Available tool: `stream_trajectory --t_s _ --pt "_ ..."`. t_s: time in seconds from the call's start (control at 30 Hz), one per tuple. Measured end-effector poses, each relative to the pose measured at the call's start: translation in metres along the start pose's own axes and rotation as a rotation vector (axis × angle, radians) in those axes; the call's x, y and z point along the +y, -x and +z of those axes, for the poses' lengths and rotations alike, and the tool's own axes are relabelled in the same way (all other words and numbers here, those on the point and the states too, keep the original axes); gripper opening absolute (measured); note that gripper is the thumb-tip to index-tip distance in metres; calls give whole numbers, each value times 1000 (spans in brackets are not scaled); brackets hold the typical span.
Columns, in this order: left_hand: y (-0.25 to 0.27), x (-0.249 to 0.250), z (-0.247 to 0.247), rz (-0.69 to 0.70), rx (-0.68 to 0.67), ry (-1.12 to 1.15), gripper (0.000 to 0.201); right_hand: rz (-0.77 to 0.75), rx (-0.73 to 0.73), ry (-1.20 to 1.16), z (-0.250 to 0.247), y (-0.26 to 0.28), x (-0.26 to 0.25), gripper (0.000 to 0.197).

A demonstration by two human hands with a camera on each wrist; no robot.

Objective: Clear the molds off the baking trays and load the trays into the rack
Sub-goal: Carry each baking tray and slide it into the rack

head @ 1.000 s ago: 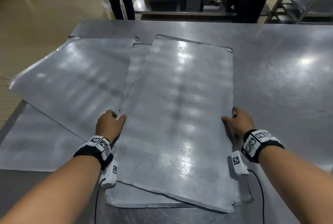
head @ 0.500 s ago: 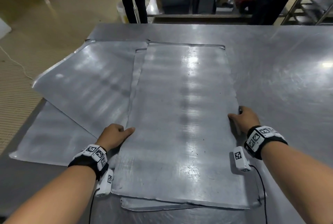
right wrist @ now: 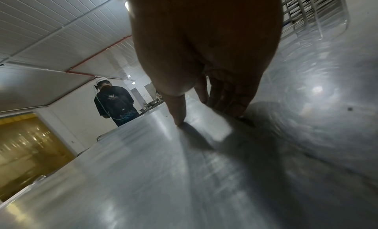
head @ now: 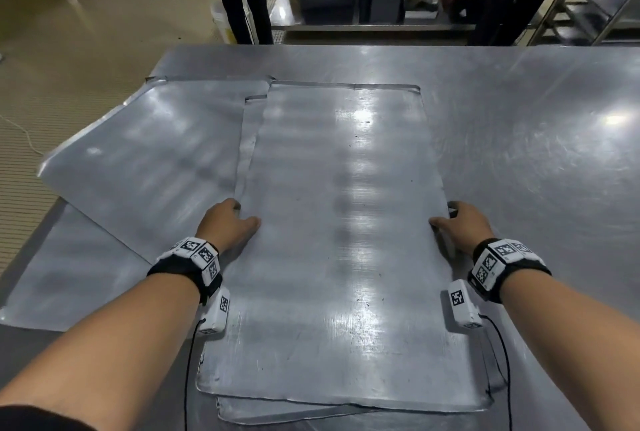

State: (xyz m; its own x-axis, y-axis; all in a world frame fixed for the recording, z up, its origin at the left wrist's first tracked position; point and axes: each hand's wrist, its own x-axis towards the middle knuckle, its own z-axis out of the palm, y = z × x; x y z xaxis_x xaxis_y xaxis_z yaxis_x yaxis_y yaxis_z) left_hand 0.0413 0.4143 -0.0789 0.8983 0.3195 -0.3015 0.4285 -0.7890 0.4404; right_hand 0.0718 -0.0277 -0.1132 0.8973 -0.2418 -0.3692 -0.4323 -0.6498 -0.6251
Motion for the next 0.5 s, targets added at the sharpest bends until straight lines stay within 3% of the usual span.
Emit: stream_trajectory --t_s 0.23,0.37,0.5 --pt "-31 12 3 -131 3 137 60 -48 0 56 -1 -21 -9 40" --pt "-47 12 -1 -172 -87 103 62 -72 5 61 -5 -27 -14 40" --pt "-54 7 -6 -173 -159 144 48 -103 -5 64 -14 -35 -22 37"
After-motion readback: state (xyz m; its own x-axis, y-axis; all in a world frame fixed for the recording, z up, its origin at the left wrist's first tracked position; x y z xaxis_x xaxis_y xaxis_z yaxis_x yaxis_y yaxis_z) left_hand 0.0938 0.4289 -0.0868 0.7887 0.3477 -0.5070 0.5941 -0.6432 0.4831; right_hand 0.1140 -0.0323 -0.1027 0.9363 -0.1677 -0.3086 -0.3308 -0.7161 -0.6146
